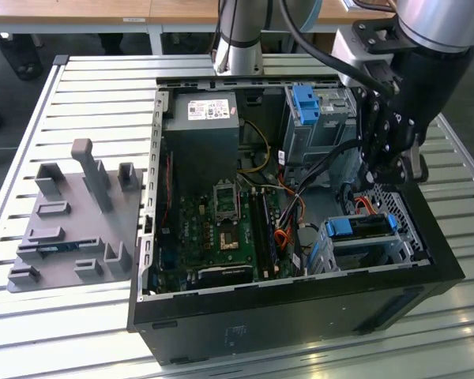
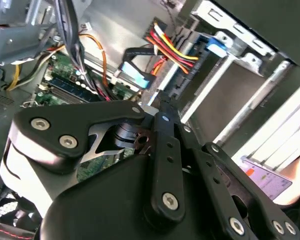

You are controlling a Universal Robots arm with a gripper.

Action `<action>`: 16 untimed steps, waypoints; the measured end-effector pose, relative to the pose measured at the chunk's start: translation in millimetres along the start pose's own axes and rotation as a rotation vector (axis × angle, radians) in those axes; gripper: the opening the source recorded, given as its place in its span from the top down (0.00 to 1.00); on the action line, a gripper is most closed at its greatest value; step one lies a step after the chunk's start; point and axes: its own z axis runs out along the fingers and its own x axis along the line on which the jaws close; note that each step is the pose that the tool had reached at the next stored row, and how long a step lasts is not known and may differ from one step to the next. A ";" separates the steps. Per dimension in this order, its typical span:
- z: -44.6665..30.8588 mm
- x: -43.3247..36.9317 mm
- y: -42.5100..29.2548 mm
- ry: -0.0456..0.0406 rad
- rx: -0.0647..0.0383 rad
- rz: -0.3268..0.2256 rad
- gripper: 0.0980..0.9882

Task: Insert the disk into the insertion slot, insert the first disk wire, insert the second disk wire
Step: 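Insert the second disk wire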

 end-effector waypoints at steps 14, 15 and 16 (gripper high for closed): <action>10.8 -22.5 4.6 0.0198 0.002 -0.001 0.90; 12.0 -23.3 4.6 0.0220 0.002 -0.001 0.83; 13.3 -23.7 4.7 0.0243 0.002 -0.001 0.83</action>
